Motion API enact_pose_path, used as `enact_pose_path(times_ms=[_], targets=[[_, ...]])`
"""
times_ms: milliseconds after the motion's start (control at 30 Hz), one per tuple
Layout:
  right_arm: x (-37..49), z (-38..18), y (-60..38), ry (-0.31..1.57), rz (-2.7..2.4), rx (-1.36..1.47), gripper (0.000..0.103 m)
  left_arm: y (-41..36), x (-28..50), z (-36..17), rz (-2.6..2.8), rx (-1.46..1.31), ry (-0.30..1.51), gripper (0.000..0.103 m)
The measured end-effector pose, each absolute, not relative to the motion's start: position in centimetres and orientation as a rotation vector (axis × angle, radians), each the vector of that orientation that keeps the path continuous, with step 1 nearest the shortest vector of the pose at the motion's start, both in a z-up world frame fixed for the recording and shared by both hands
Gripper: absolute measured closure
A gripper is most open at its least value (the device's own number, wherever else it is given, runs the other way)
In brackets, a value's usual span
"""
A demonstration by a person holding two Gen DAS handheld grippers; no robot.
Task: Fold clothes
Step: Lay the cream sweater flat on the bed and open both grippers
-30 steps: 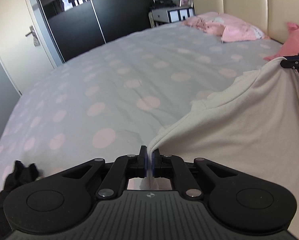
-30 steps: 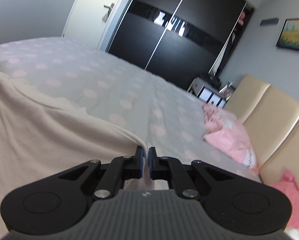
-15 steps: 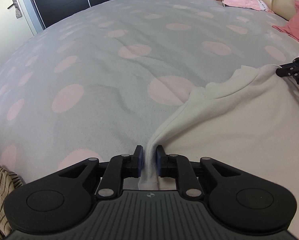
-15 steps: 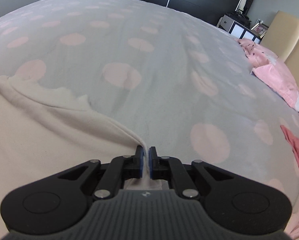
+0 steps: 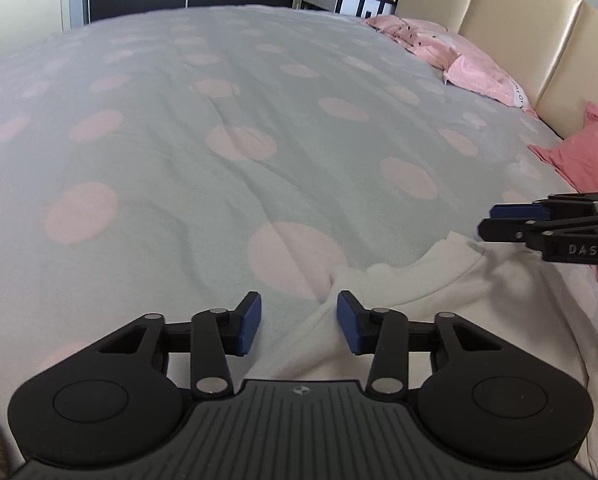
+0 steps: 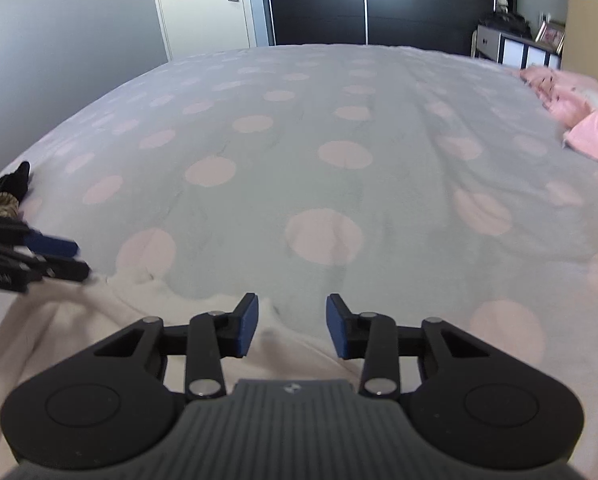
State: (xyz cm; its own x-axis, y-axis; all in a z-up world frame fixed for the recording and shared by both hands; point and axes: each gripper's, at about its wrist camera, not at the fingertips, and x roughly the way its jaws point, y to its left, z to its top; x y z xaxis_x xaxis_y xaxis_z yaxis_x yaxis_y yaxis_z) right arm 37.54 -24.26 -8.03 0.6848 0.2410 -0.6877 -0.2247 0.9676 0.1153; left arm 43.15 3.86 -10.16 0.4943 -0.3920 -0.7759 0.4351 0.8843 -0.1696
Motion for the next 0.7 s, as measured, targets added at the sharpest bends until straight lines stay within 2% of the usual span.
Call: enact_pose_path(times_ms=[133,200,233,300,433,567,633,700], targets=[[38.8,-10.1,-23.9,0.824,0.285,0.072,0.062,3.6,43.8,-11.5,-0.511,0.011,0.918,0.073],[39.1,-11.0,-24.3,0.848,0.316,0.138,0.079,3.5,43.5,-11.3,-0.562,0.01,0.876,0.096],[39.0,-11.2,-24.6,0.838,0.338,0.169,0.092,3.2,43.1,-11.2,-0.591,0.026,0.836,0.096],[38.6,-10.8,-24.7,0.778,0.341,0.162,0.095,2.7,42.7,-10.9,-0.572,0.072,0.791,0.102],[38.2,-9.5,-24.4,0.67,0.304,0.141,0.097,2.6,42.7,-10.5,-0.519,0.084,0.737,0.103],[38.3,-9.9,-23.3,0.683,0.285,0.057,0.097,3.0,43.5,-10.6,-0.512,0.033,0.823,0.103],[38.5,-10.7,-23.2,0.722,0.275,0.041,0.097,3.5,43.8,-10.9,-0.509,-0.006,0.871,0.095],[38.6,-11.3,-23.3,0.749,0.268,0.045,0.097,3.9,43.7,-11.1,-0.527,-0.037,0.881,0.078]])
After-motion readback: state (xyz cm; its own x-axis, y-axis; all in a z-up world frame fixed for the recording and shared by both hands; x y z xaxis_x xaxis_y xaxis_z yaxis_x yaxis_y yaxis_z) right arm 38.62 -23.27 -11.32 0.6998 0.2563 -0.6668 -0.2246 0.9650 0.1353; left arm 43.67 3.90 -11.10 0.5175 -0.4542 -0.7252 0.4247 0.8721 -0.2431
